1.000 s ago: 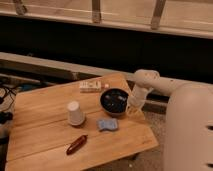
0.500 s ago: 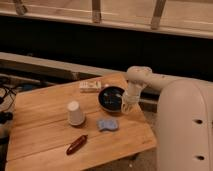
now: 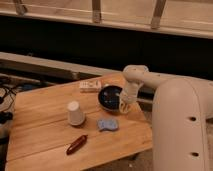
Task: Push the ceramic bowl across the table
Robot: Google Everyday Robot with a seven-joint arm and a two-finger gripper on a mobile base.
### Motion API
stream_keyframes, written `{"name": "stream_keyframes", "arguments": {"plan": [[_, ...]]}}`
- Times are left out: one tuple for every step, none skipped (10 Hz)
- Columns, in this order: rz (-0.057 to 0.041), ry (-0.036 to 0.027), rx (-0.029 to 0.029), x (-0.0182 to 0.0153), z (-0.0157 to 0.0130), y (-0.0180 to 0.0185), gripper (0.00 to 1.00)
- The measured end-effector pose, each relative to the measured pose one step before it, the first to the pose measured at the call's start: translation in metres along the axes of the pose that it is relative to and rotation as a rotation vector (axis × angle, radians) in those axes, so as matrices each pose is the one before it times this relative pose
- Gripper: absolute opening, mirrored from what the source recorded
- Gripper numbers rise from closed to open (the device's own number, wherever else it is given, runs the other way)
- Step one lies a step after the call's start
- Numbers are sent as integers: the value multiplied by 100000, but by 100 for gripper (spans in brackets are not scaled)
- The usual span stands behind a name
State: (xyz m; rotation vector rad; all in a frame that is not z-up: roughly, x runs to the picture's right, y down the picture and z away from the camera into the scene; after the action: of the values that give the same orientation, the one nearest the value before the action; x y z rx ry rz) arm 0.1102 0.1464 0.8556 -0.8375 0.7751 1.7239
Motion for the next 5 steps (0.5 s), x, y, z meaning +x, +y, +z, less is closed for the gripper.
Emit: {"name": "stream_keyframes", "arguments": {"plan": [[-1032,520,572,794,361,562,2],[-458,386,305,557,205,346,2],[382,-70,348,417,-273,-18,2],[489,27,293,204,-247,-136,2],[392,14,265,196,-182,-141,2]]}}
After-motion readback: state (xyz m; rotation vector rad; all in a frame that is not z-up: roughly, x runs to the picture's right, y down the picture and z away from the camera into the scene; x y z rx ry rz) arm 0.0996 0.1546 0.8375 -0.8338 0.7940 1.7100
